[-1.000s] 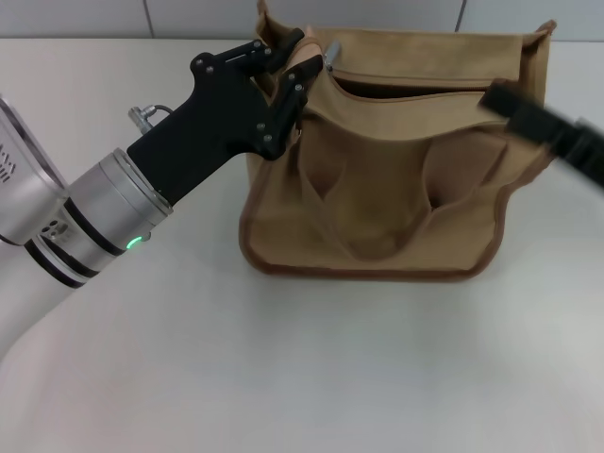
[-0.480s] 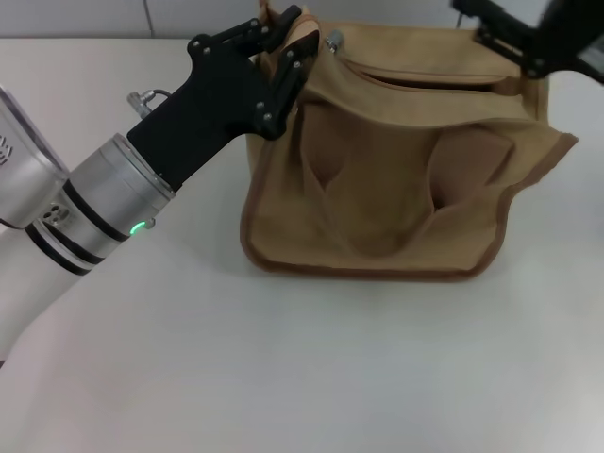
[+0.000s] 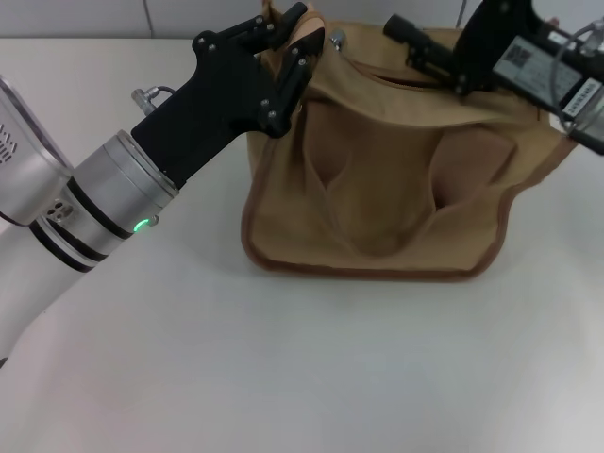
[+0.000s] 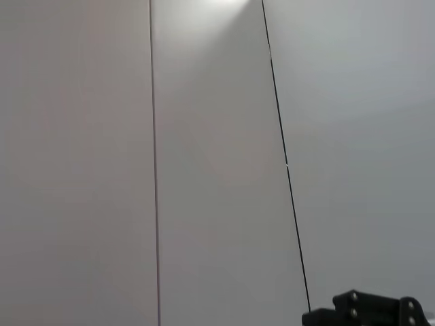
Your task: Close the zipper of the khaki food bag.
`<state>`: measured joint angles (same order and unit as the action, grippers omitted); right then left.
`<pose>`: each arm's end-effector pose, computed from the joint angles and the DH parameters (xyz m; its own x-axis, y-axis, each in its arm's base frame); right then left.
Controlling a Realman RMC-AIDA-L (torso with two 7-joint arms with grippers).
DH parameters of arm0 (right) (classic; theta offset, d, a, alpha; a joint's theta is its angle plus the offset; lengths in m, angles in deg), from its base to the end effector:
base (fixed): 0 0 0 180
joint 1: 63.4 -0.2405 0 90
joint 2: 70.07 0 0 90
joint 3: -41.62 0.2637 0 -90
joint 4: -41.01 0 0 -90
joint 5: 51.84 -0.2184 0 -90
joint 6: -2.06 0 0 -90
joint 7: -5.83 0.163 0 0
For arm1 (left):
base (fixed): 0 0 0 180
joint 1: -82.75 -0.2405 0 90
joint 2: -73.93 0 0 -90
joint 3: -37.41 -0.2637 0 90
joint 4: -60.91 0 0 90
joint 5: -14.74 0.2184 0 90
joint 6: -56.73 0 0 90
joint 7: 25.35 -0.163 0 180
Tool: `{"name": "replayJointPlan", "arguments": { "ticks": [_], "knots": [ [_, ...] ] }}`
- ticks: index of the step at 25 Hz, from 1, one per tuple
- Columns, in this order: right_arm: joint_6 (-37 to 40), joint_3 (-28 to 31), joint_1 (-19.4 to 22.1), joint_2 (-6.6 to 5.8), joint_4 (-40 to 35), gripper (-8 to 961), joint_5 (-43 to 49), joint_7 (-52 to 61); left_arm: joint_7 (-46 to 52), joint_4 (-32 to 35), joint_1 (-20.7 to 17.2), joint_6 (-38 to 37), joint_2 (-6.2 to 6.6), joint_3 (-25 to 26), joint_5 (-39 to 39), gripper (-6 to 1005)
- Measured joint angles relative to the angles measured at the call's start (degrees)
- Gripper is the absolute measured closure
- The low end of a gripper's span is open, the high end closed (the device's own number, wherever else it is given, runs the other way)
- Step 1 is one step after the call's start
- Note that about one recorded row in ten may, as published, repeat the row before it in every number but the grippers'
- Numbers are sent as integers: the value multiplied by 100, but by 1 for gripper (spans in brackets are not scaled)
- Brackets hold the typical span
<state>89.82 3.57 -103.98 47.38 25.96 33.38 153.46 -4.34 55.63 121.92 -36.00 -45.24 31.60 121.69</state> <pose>0.1945 0.3929 -0.0183 -0.4212 -0.8742 -0.2416 -0.5444 0.0306 0.8383 -0.1929 0.3483 -0.0598 0.5104 -0.2788 0.8135 0.3700 -0.7828 -0.5003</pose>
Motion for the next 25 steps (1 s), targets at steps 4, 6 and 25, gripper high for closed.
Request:
{"name": "replayJointPlan", "arguments": {
  "ticks": [4,6,25],
  "knots": [
    [-47,-195,-39,116,-27,289,1,-21,0,-18,-10,-4,-1,2,3,817],
    [-66,-260,-54,146,-27,289,1,-69,0,-55,-12,-7,-1,2,3,817],
    [-177,-300,-312,182,98,290,-6,-376,0,-155,53,-3,-1,2,1,815]
  ]
}}
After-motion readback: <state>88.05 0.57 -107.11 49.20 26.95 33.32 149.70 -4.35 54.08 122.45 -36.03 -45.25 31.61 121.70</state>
